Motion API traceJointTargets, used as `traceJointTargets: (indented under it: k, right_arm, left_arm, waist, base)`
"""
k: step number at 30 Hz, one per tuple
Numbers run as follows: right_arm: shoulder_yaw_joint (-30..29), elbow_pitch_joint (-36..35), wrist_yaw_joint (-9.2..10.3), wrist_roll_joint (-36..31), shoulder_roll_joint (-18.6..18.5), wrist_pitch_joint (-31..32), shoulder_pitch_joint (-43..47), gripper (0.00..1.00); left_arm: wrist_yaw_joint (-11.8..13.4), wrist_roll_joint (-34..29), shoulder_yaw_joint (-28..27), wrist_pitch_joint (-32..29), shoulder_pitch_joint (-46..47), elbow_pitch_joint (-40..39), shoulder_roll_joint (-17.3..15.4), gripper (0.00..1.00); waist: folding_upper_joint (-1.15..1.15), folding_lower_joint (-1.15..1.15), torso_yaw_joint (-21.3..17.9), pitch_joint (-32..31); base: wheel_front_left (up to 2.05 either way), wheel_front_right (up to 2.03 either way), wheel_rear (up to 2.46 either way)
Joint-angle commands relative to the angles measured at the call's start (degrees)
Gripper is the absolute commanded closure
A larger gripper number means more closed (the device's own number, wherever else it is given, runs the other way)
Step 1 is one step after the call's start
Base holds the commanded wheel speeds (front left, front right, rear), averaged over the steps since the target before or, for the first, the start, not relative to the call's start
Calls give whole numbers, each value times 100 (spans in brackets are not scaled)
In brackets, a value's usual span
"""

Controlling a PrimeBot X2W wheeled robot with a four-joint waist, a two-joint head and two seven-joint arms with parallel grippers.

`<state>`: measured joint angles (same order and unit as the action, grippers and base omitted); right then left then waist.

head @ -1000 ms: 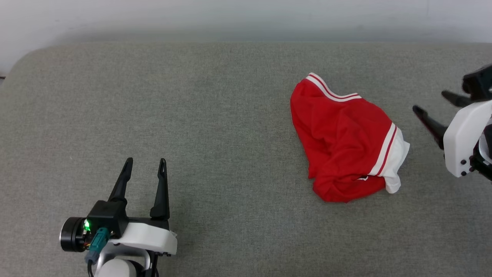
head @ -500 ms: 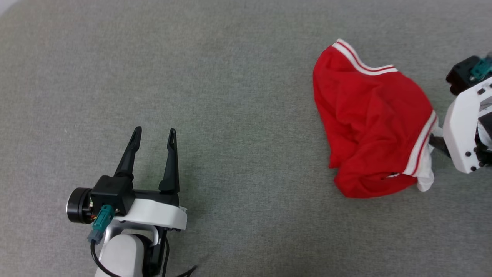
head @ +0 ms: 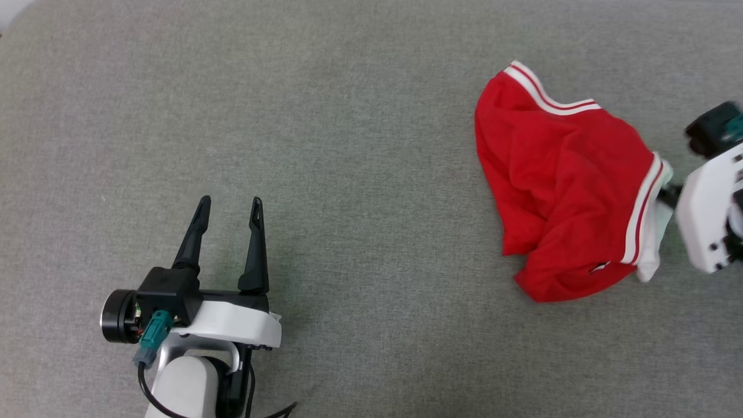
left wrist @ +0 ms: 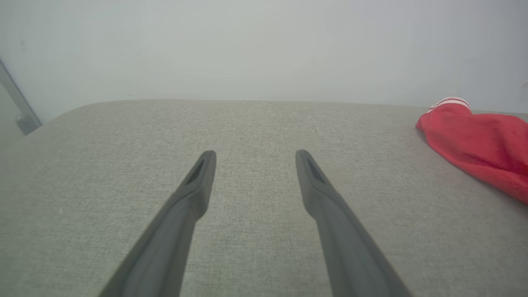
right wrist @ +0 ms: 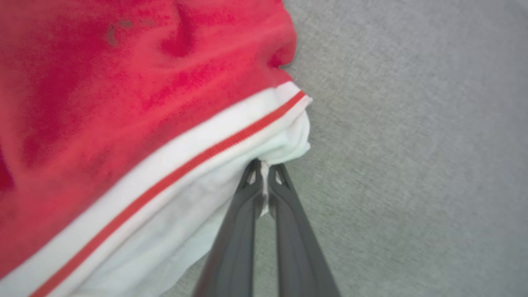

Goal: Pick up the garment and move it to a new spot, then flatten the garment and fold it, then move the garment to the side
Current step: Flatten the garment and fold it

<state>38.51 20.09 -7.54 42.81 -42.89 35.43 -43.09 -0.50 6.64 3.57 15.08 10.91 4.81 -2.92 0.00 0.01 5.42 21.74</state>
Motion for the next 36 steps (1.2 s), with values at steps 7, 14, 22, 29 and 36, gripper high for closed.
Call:
traceJointTargets:
  k: [7,14,22,29,36]
  right_arm:
    - [-672,-245,10,407,-866,-495,312,100]
    - [-1202,886,10,461,-966,-535,1175,100]
    - [-1547,1917,10,370,-393,-1100,1699,0]
    - [-1907,1248,9,-157,-615,-2247,1311,0]
    - [-2482,-214,8,-720,-647,-2610,1012,0]
  left_arm:
    - [42,-3,-50,13,-152,-64,5,0]
    - [71,68,-21,13,-188,-81,5,0]
    - [88,53,12,13,-223,-41,5,0]
    - [88,-20,-50,13,-344,-64,5,0]
    - [109,-37,-37,13,-387,-148,5,0]
  waist:
    - [0,-1,-133,-212]
    - [0,-1,-42,-154]
    - [0,-1,43,-237]
    - [0,-1,-57,-491]
    - [0,-1,-73,-570]
  base:
    - [0,0,0]
    - [0,0,0]
    - [0,0,0]
    - [0,0,0]
    - [0,0,0]
